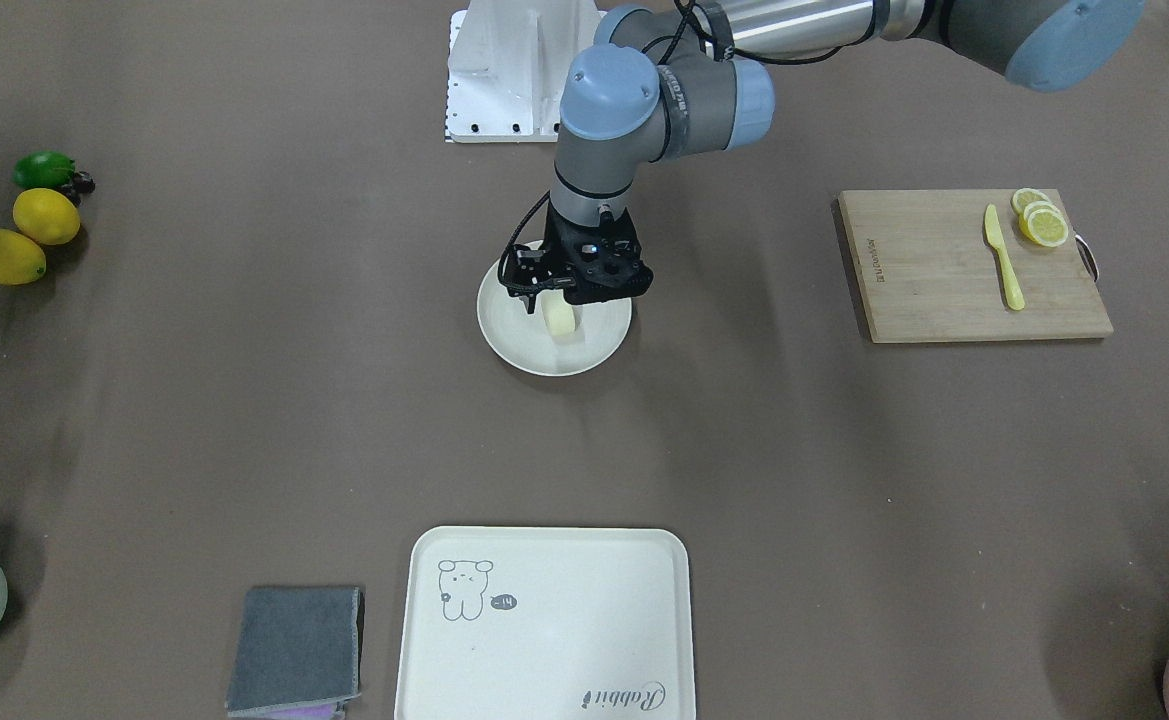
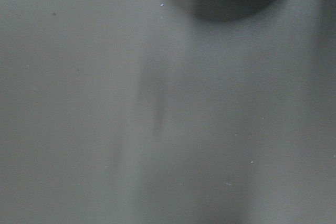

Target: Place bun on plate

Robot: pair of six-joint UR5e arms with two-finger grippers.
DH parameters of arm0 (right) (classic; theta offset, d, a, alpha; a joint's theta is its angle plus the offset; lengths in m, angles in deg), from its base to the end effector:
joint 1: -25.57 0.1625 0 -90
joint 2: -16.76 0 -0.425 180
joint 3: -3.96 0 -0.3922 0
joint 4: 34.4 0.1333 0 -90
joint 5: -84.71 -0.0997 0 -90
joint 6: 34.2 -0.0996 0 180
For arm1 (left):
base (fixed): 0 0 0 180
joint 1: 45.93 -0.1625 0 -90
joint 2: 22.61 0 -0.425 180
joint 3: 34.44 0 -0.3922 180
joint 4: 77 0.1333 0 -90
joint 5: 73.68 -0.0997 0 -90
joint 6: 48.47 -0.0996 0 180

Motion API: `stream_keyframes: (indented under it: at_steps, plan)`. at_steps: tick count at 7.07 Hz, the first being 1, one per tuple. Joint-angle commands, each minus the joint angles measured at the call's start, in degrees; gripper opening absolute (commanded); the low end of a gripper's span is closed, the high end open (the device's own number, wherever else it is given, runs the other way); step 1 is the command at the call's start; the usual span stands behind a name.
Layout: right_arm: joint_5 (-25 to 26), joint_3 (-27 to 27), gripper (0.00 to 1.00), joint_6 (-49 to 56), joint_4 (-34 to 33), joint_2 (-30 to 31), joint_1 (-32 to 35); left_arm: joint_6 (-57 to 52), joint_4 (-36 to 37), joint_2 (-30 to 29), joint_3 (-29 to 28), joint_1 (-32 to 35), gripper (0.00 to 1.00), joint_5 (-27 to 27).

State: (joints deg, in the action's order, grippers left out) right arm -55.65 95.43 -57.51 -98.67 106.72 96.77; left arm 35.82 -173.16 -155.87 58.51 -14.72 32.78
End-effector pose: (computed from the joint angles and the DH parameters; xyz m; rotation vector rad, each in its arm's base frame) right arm -0.1108 -0.5011 0.5880 0.1048 -0.9628 -0.1364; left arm 0.5435 -0.4522 0.1682 0.0343 0.9480 -0.2801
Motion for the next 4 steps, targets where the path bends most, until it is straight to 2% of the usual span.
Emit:
stream_keyframes:
  at_steps: [1,2,3,4]
  plan:
    - [-1.0,1.3,1.0,0.2,-5.7,-3.9,2.3,-12.6,2.6,9.8,10.4,10.8,0.97,5.4]
    - [-1.7,2.1,1.0,1.1,-6.0,-4.0,4.3,-26.0,2.5,15.7,10.4,19.2,0.97,14.6]
    - [-1.6,2.7,1.0,1.9,-6.0,-3.5,5.6,-40.1,2.0,22.6,10.1,25.6,0.97,16.9]
    - [-1.7,2.4,1.0,5.0,-6.4,-3.2,6.6,-53.7,2.5,26.8,8.4,33.8,0.97,18.8]
